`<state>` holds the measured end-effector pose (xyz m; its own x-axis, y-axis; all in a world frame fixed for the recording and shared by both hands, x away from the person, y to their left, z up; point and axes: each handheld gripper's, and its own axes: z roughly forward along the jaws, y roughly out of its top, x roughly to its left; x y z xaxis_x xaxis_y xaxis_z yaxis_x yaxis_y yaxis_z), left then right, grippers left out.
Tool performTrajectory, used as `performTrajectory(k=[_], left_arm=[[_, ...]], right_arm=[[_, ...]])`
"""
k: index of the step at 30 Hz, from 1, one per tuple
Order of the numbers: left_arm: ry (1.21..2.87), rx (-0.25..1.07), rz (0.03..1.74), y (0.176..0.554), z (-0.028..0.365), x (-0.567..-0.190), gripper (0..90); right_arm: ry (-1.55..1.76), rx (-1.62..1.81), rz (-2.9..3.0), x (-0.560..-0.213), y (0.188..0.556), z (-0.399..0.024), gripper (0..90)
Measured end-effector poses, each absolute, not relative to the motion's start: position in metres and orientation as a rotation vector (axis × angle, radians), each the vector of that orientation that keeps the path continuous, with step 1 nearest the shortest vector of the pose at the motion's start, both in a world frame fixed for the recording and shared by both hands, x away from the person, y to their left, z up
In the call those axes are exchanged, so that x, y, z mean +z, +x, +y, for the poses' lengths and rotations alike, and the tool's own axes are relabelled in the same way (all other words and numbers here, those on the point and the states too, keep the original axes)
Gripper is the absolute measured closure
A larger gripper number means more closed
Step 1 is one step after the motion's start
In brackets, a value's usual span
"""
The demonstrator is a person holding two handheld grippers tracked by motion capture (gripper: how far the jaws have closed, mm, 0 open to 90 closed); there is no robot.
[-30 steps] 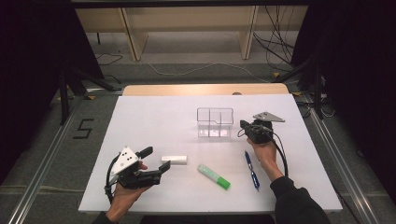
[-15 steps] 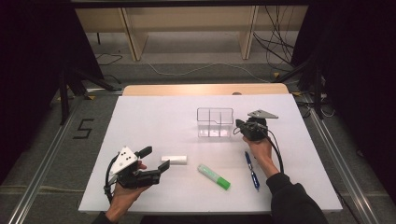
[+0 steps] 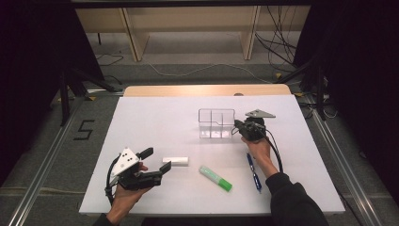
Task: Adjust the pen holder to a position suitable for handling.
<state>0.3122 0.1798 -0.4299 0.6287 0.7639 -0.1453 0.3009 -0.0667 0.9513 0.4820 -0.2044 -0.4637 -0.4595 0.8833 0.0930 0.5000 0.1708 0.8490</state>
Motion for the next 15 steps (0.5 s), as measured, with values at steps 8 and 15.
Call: performTrajectory(k=[8, 15], left_arm=[[1.648, 0.483, 0.902, 0.313, 0.181, -0.430, 15.0], [1.639, 0.484, 0.915, 0.313, 0.182, -0.430, 15.0]], right_arm=[[1.304, 1.204, 2.023, -0.465, 0.486, -0.202, 90.0], [1.286, 1.195, 2.038, -0.465, 0.488, -0.188, 90.0]])
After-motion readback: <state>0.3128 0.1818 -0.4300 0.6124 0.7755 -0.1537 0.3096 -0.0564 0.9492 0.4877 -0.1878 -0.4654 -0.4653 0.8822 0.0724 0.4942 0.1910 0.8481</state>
